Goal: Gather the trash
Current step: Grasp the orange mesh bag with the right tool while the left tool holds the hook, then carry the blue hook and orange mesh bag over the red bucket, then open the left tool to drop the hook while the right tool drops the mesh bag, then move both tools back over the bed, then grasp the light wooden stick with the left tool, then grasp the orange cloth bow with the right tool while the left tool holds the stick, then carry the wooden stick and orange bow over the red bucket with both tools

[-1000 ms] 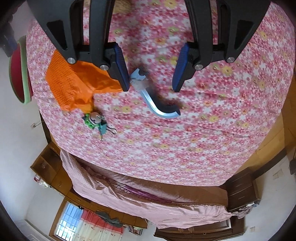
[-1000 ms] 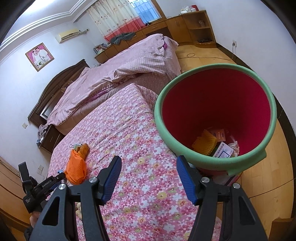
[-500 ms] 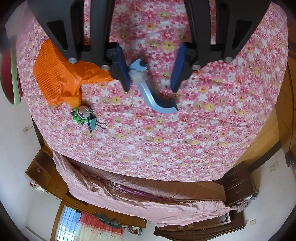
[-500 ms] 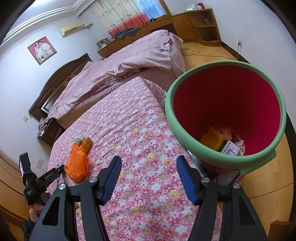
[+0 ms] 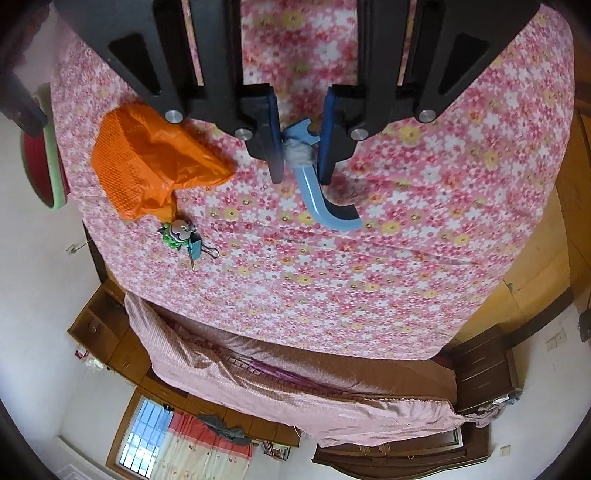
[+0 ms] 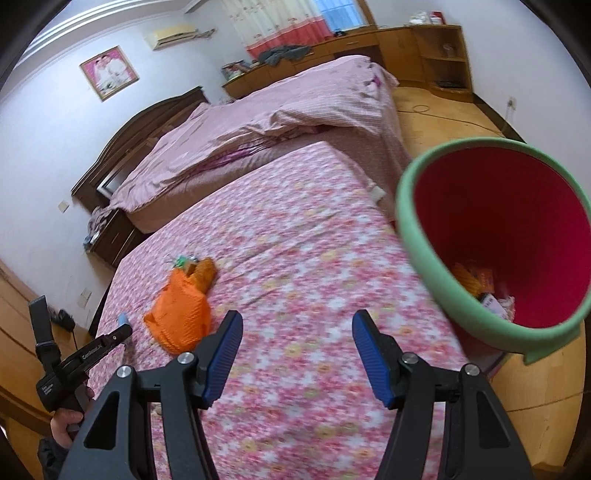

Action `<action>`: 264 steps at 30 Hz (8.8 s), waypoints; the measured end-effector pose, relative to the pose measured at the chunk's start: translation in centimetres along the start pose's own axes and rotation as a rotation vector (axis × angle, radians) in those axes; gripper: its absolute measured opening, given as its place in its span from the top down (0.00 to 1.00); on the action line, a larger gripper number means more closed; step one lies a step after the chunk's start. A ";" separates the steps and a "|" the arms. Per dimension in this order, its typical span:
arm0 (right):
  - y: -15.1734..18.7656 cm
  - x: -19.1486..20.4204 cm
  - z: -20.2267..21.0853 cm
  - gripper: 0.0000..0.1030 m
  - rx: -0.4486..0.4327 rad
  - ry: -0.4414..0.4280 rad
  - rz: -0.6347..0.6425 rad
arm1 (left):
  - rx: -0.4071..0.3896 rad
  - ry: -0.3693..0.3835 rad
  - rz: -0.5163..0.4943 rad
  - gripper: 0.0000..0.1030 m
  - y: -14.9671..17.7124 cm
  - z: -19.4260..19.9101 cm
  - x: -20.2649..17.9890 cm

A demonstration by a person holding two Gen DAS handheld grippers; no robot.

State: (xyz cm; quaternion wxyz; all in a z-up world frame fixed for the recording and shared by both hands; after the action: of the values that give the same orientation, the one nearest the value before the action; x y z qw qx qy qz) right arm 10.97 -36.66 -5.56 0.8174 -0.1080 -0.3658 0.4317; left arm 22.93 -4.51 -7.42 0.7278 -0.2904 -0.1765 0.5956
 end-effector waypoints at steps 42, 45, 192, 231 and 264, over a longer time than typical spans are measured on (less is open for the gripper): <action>3.5 9.9 0.0 0.92 0.035 -0.177 0.201 | -0.092 0.107 0.037 0.83 2.1 6.9 -0.8; 2.5 9.2 1.7 0.92 -0.011 -0.179 0.179 | -0.104 0.122 0.026 0.83 2.0 7.7 -1.7; -3.3 -4.9 3.4 0.51 -0.131 0.056 -0.113 | 0.081 0.132 -0.343 0.69 -2.2 -6.1 -12.3; 0.7 9.8 -7.4 0.51 0.026 0.032 0.115 | -0.044 0.086 0.013 0.91 -2.9 -2.3 2.4; 1.2 8.4 -3.6 0.80 -0.016 -0.039 0.030 | -0.082 0.141 -0.010 0.91 -1.9 2.1 -1.5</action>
State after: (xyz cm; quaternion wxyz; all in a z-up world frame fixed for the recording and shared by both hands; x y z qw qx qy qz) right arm 15.70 -28.84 -4.43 0.8028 -0.1113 -0.3833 0.4430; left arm 22.78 -5.80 -4.50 0.7289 -0.3604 -0.1507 0.5622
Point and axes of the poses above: each gripper's, at about its wrist camera, not at the fingertips, and z roughly against the way its jaws point, x to its left, y to its underside, the point moved 9 cm from there along -z, roughly the way its jaws point, and after that the axes turned 12 degrees about -z, right-handed, at the moved point
